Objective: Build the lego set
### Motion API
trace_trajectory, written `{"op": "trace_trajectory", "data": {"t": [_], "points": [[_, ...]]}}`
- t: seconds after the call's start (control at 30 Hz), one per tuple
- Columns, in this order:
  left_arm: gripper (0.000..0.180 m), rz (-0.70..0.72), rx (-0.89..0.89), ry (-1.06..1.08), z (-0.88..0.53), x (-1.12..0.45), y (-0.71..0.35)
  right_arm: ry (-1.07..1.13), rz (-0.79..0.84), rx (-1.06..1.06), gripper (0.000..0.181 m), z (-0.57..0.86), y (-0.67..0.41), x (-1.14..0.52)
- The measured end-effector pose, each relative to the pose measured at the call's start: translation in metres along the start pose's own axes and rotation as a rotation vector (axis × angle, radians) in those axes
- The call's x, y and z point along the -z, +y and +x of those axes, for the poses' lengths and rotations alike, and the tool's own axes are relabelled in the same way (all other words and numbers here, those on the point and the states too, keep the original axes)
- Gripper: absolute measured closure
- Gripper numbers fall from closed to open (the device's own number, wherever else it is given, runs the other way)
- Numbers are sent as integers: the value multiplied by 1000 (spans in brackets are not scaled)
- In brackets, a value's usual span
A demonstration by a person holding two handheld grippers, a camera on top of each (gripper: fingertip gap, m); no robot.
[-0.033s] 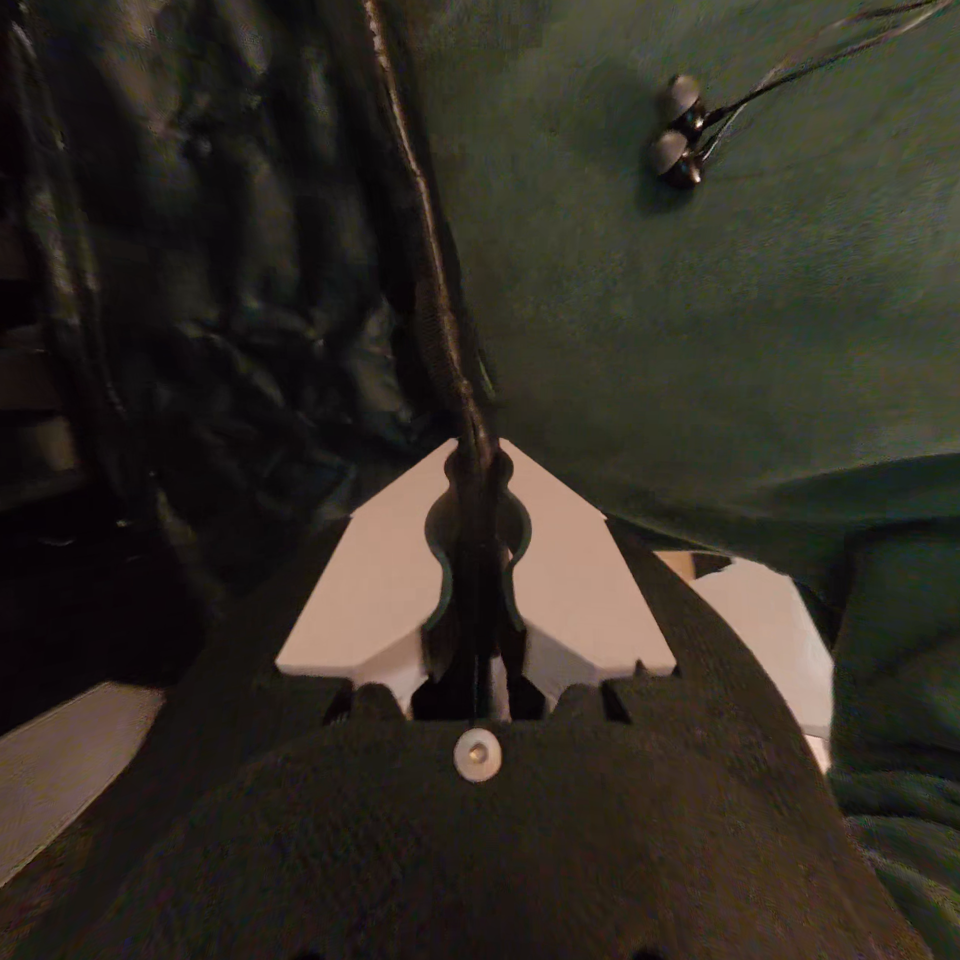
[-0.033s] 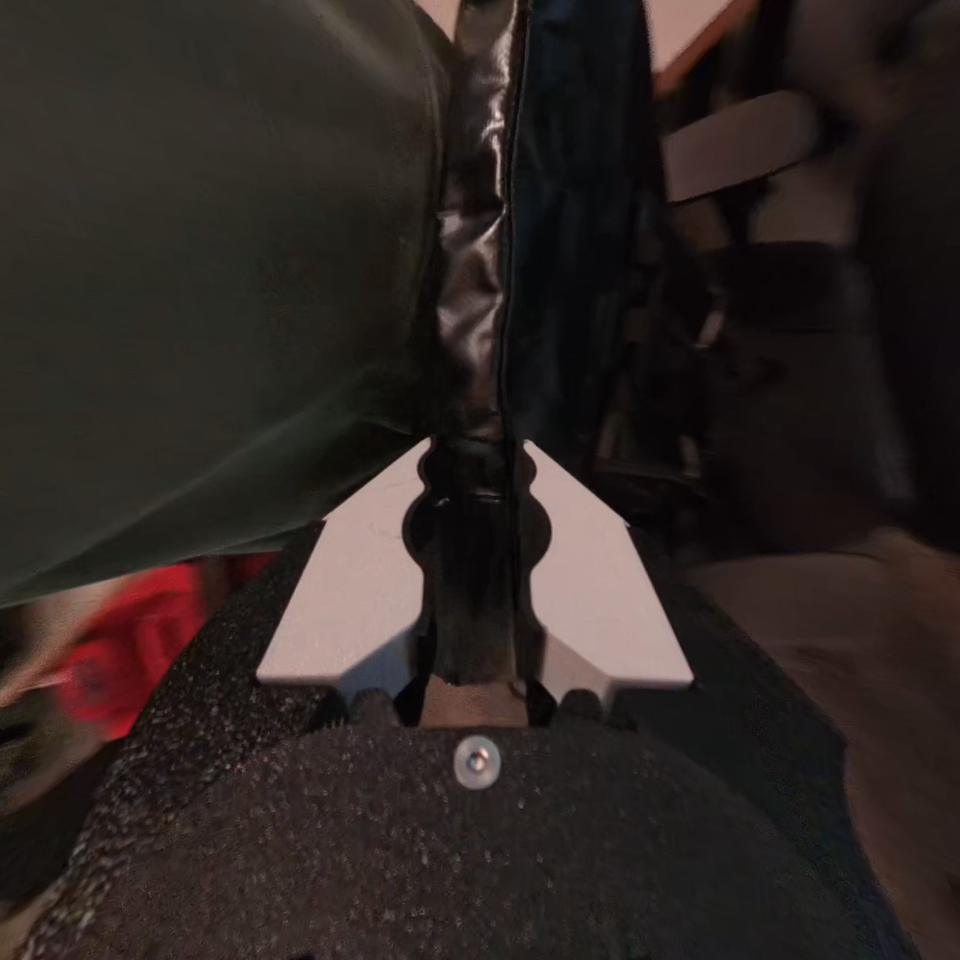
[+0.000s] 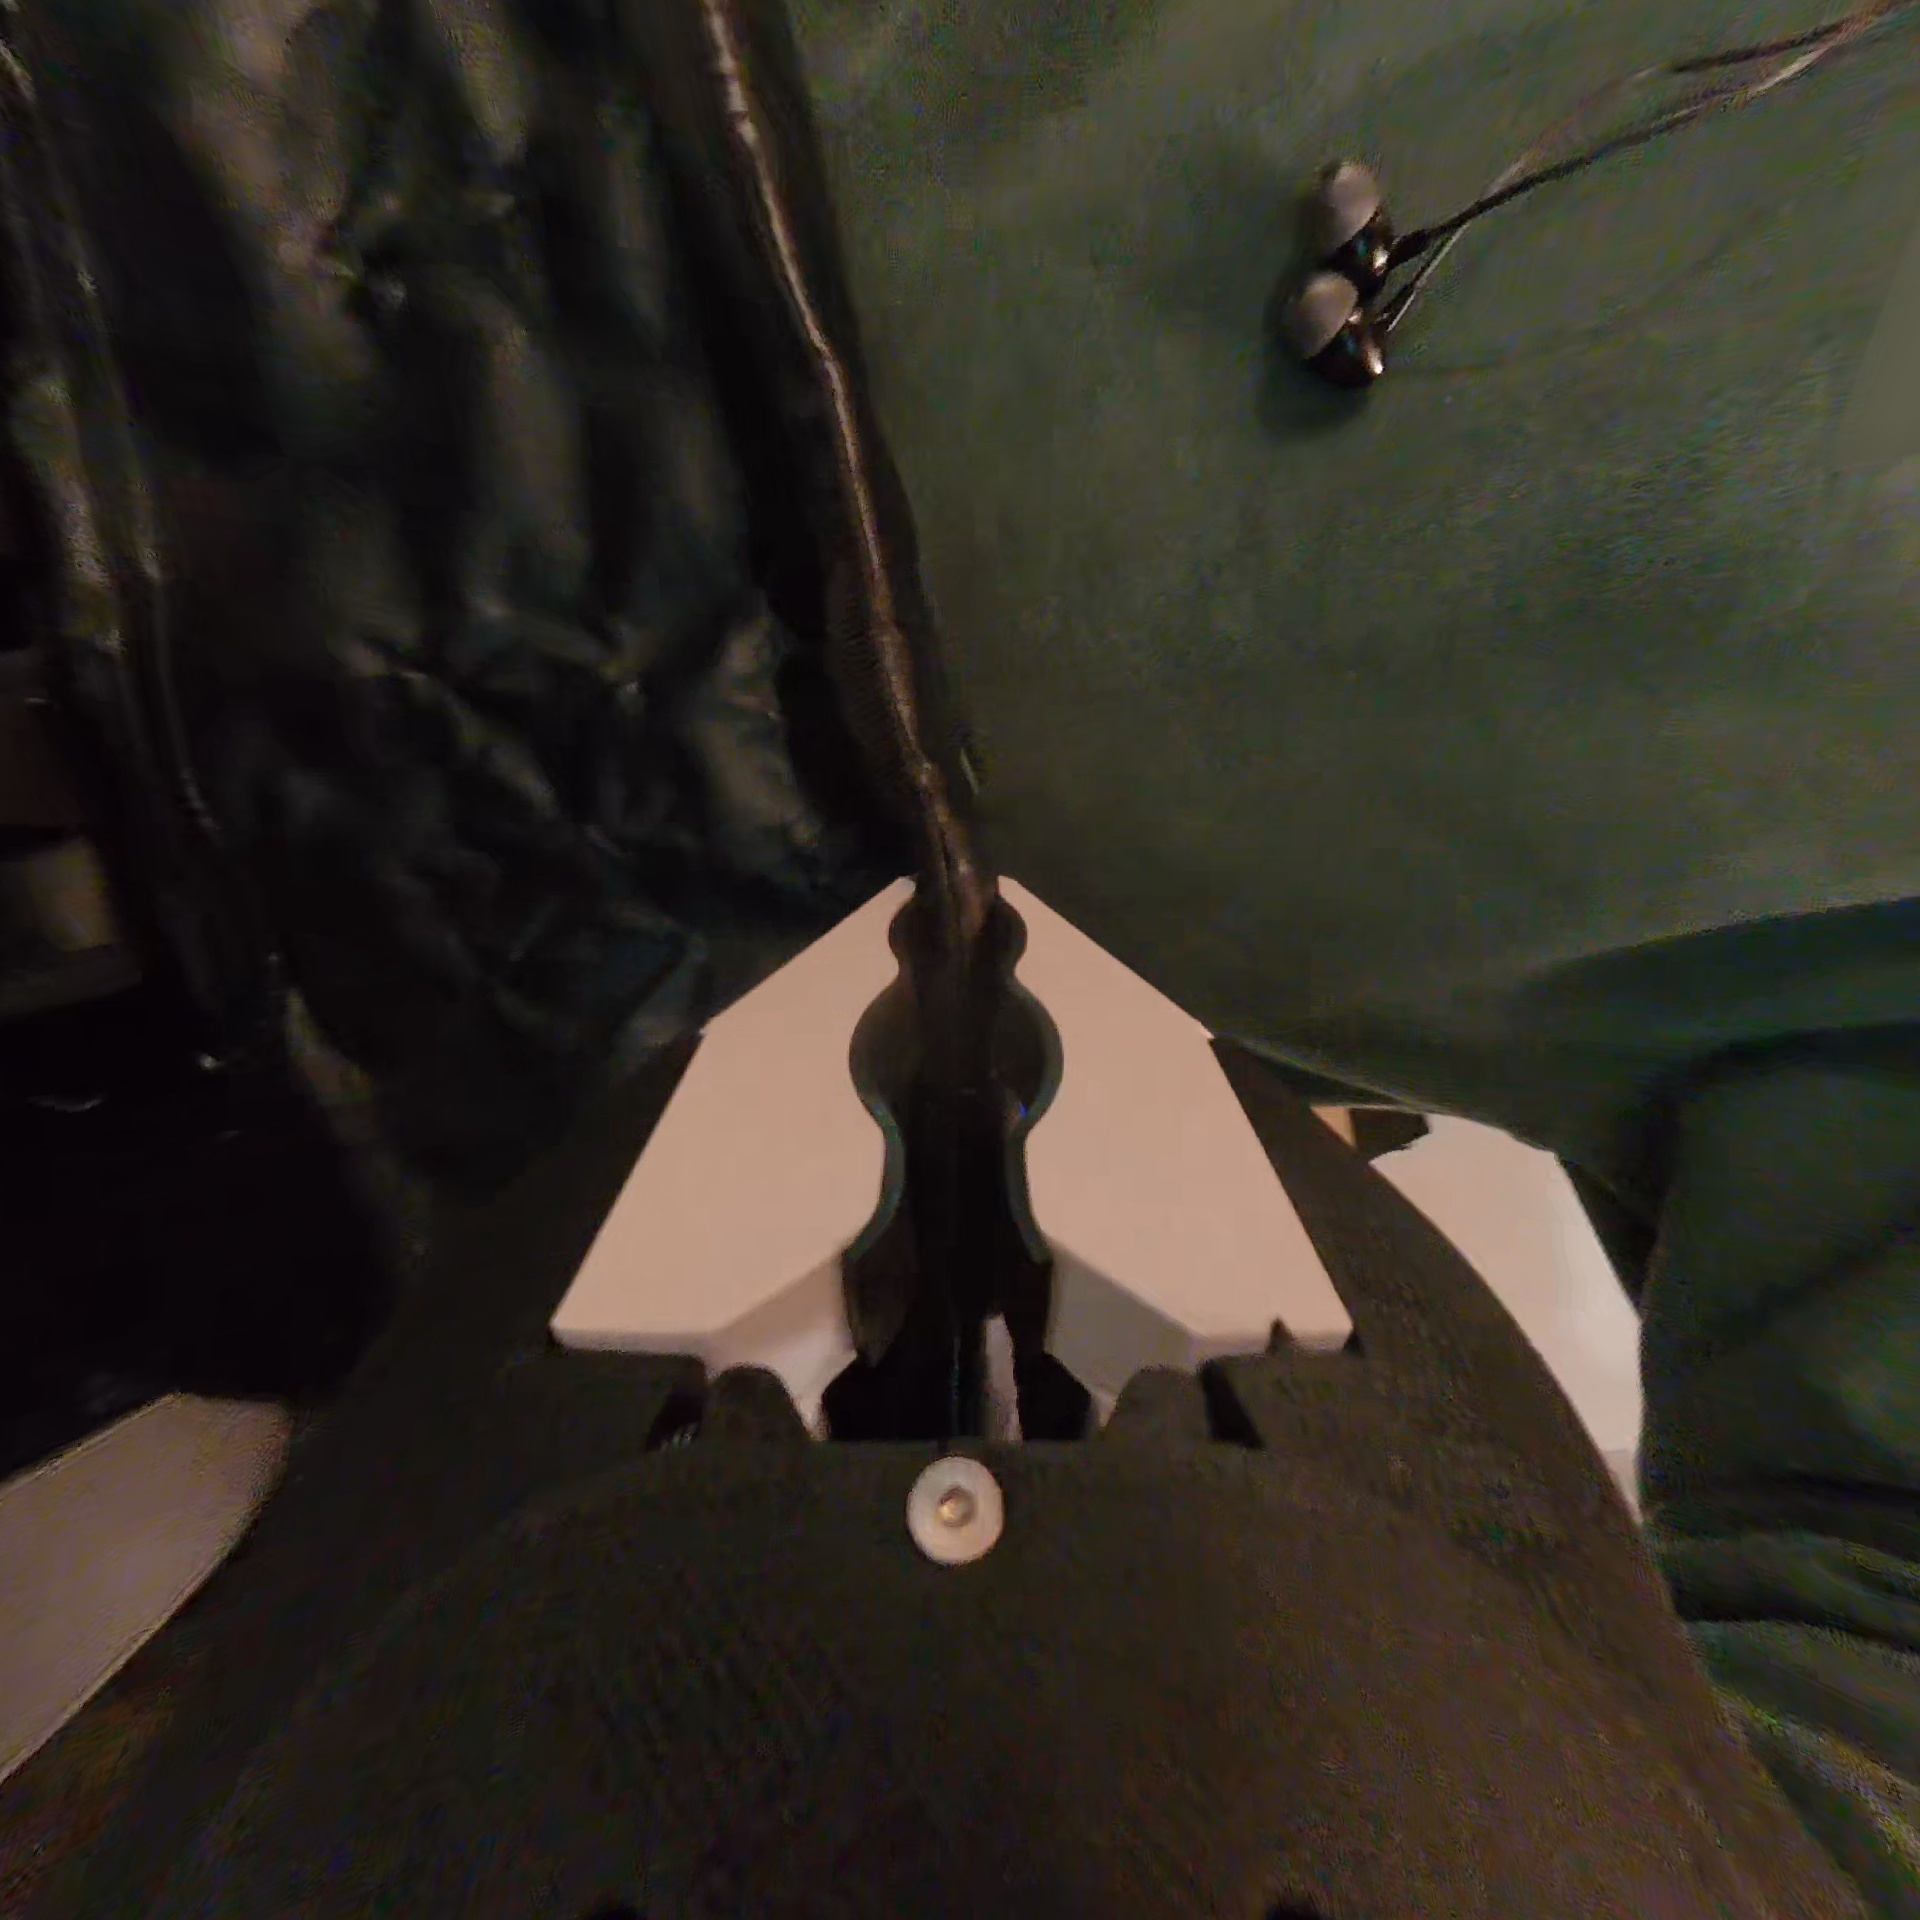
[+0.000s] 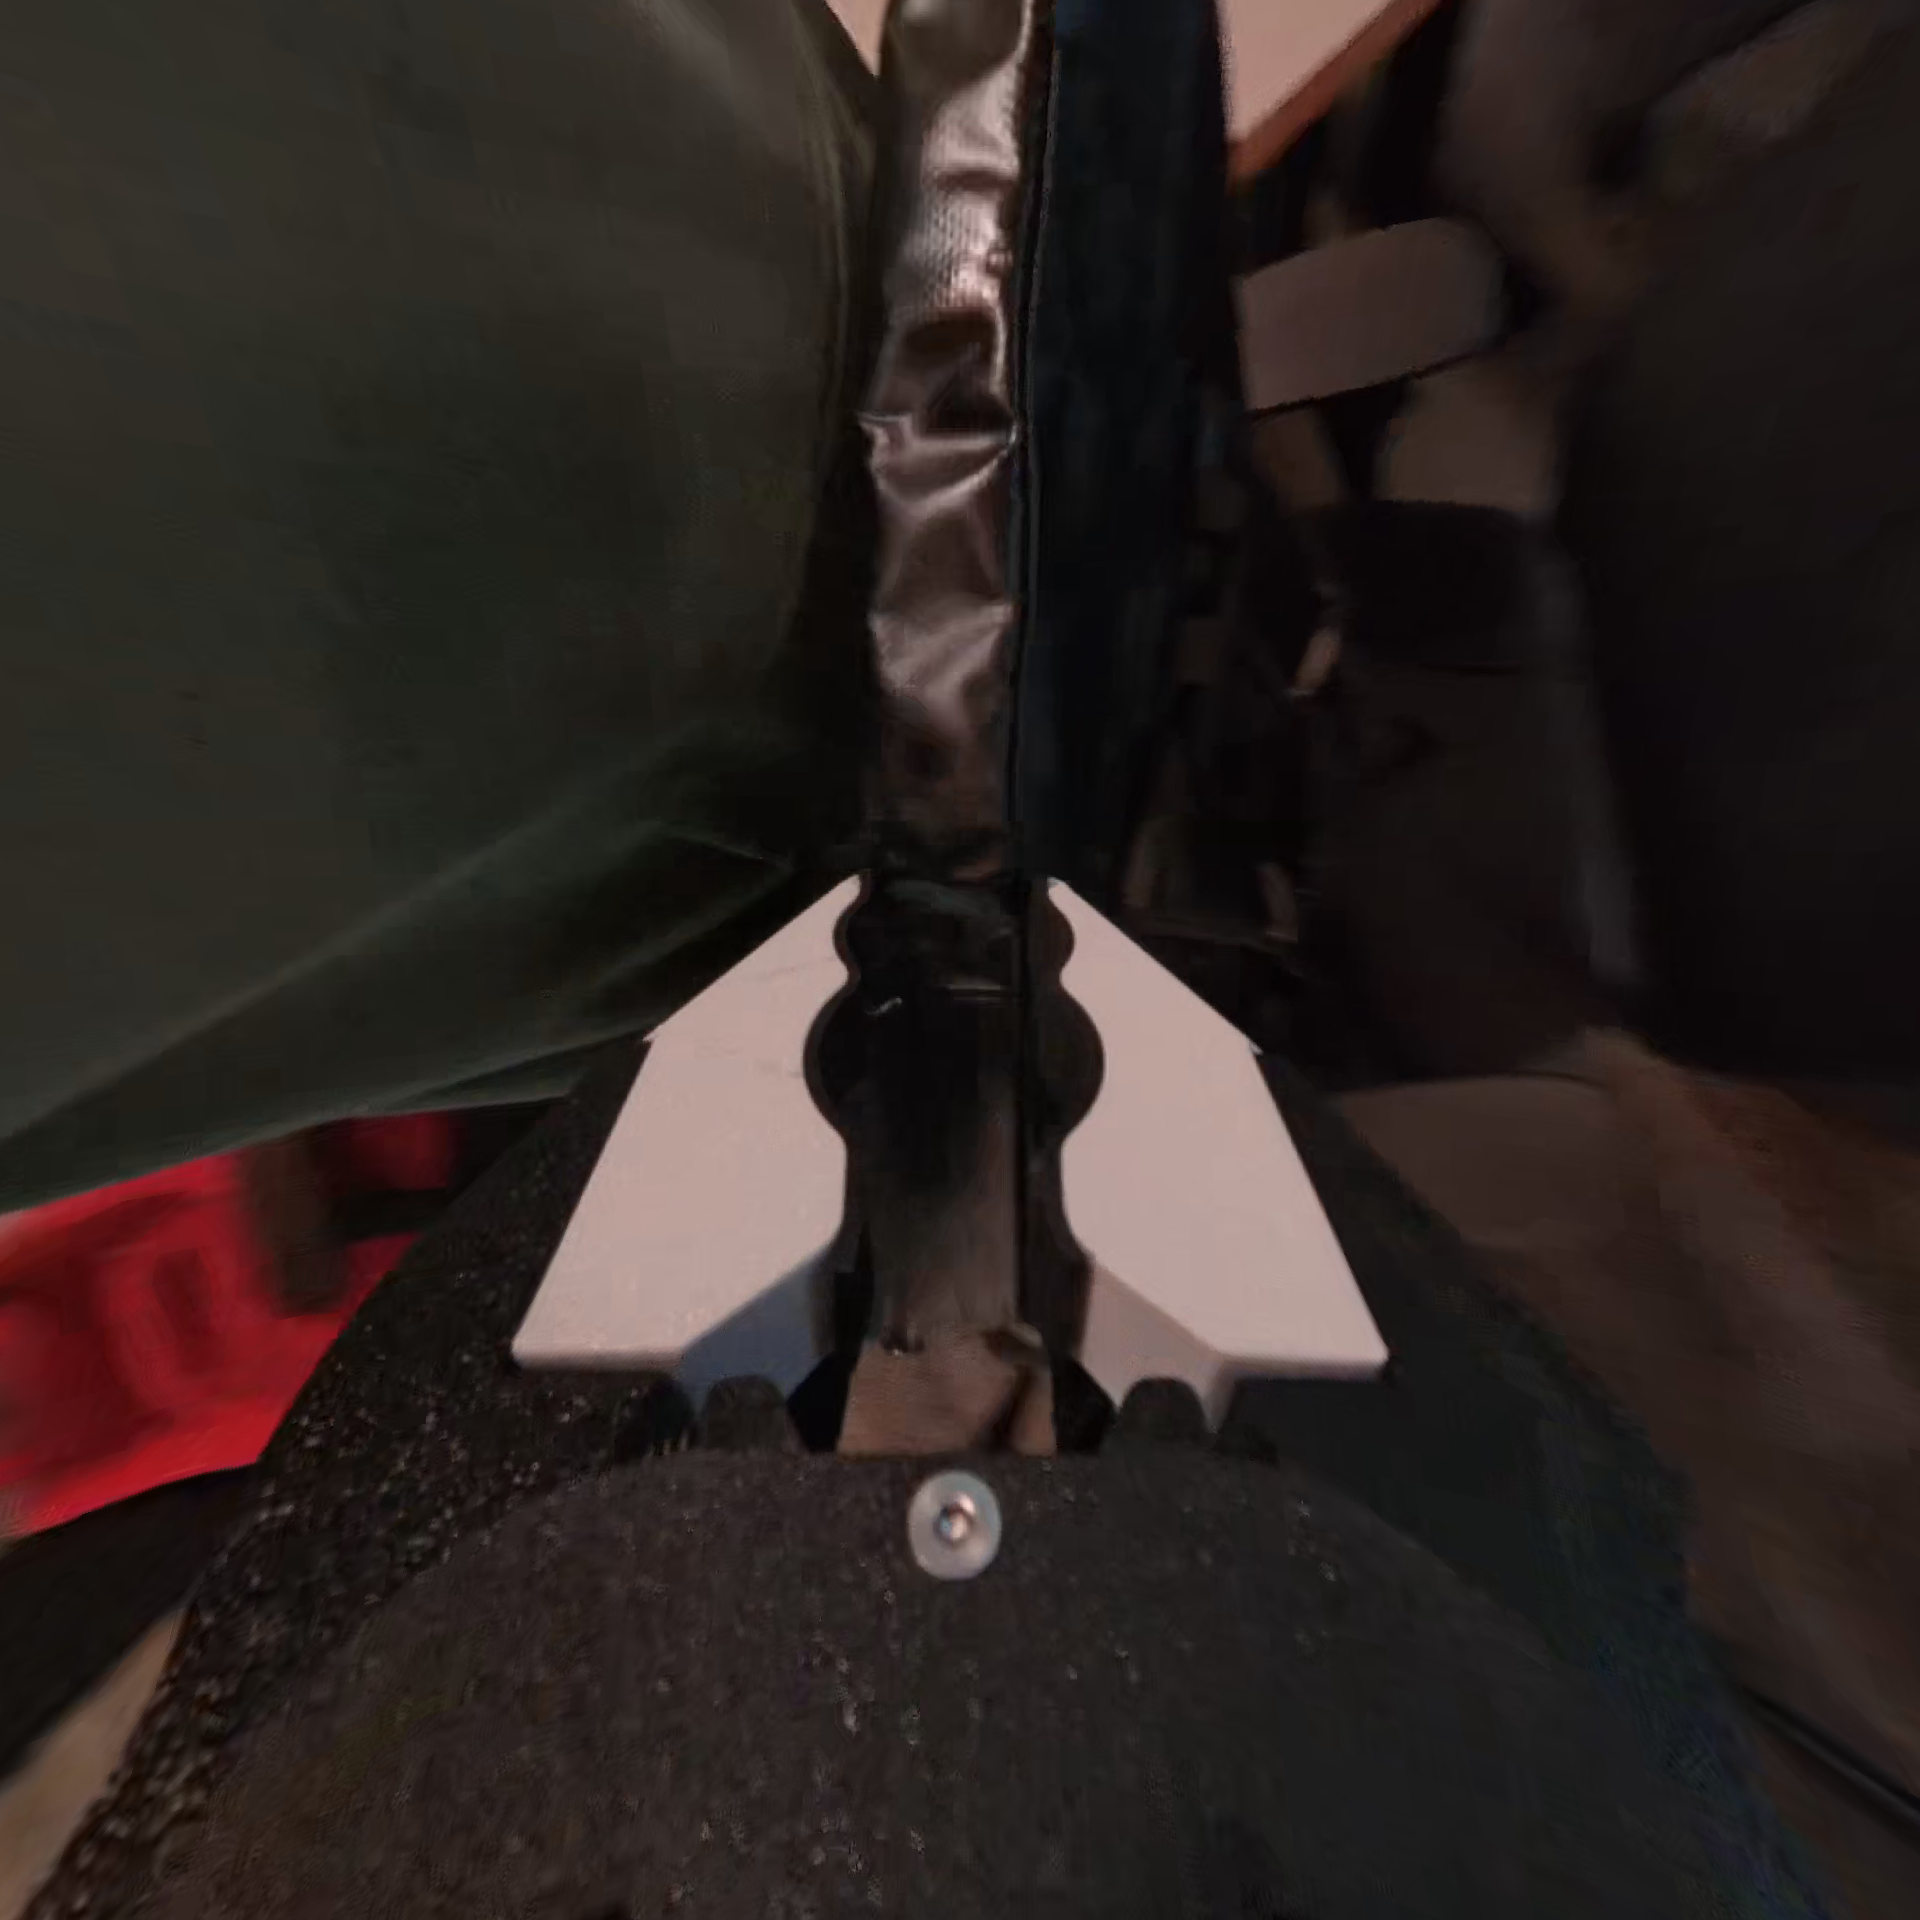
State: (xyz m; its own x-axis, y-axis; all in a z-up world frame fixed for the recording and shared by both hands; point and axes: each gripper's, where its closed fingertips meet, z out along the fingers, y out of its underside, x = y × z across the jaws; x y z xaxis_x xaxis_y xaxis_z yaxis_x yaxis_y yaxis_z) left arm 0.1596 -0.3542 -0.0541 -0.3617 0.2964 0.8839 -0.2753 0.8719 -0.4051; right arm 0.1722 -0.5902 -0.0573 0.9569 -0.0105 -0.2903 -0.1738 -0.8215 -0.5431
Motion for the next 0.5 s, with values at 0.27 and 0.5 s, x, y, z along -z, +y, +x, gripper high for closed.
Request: {"op": "trace_trajectory", "data": {"t": [0.27, 0.5], "points": [[174, 46, 4, 123, 2, 3, -5, 269, -88, 169, 122, -5, 7, -21], [173, -130, -80, 28, 5, 0, -4, -81, -60, -47, 107, -9, 7, -20]]}}
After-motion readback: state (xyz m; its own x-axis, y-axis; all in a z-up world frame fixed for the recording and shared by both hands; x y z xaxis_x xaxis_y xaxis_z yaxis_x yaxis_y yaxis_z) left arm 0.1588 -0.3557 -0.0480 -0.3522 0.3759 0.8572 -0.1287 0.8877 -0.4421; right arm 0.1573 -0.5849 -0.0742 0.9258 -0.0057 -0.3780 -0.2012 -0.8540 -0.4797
